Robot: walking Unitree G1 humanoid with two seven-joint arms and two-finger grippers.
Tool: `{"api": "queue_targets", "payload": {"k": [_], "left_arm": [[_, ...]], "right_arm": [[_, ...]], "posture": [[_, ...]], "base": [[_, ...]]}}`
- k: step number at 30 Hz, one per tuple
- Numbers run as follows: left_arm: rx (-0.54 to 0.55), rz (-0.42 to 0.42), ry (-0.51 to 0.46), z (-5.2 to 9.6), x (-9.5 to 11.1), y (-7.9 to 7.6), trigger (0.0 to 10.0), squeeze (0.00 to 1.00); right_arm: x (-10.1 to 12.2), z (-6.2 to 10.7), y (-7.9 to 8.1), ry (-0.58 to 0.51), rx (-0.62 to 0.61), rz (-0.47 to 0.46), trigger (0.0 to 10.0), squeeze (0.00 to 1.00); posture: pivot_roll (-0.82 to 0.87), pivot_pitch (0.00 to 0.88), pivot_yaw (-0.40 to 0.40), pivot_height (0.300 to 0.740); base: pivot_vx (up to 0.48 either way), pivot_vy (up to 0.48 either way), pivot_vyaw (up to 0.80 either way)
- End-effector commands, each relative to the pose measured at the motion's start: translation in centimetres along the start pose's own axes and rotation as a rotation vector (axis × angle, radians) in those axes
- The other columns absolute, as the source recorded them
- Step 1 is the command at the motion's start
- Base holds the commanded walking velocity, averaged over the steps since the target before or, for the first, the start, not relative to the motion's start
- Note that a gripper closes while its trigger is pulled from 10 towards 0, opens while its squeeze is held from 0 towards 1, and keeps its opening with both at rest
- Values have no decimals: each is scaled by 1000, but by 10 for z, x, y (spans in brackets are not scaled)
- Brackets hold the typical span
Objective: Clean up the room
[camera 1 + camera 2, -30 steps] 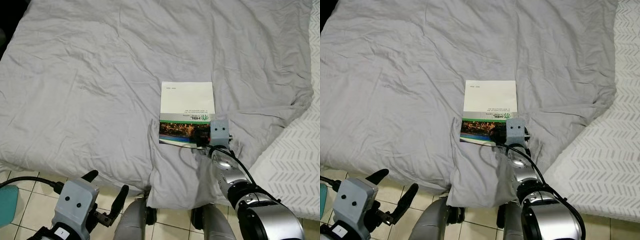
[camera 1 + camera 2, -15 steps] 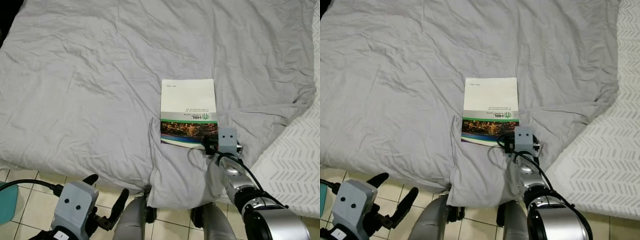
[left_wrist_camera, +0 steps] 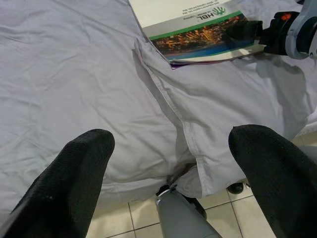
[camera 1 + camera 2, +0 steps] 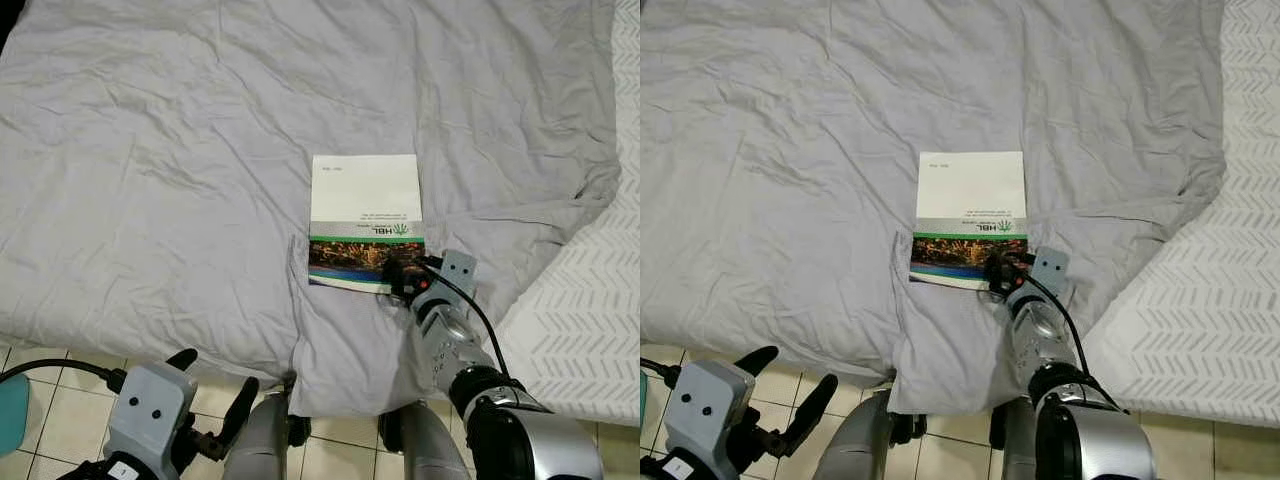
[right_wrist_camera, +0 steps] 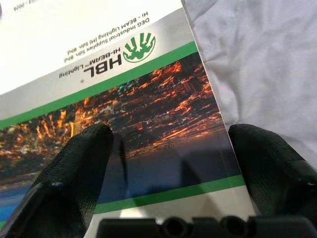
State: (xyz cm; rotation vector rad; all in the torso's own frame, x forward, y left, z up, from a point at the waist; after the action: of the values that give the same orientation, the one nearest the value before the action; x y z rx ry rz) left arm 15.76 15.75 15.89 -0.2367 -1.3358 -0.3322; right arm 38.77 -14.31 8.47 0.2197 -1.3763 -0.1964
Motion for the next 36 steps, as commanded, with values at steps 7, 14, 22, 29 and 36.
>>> {"api": "queue_targets", "payload": {"k": [7,14,22,29,36], "left_arm": [[13,10,35,4,-5,-1,10000,0],[18,15,35,3,-6,0,10000,0],[28,23,33,1,-7,1,10000,0],[27,25,28,0,-7,0,10000,0],[28,26,24,-4,-9,0,10000,0]], "right_arm": [[-39,10,7,170,39,-160,549,0],[-47,12,8,221,32,-299,0,0],[-43,10,15,214,70,-475,0,0],[-33,6,25,173,135,-542,0,0],[-25,3,29,147,168,-479,0,0]], "posture": [[247,648,79,740],[245,646,74,740],[241,645,70,740],[238,642,68,740],[230,629,61,740]], "base": [[0,0,0],[0,0,0],[0,0,0],[0,0,0],[0,0,0]]}}
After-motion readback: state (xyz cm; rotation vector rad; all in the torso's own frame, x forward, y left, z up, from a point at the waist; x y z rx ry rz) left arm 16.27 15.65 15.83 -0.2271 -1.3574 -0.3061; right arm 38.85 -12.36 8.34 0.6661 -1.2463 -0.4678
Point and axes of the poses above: a point about 5 cm out from each wrist's last joint towards the gripper, its own z axis pointing back from the gripper into the wrist, its own x axis along the axis of the wrist's last joint, y = z × x, the point moved 2 cm from there along -z, pointing out of the wrist towards the gripper, and after that the axes turned 7 degrees about z, right-handed, at the moved point
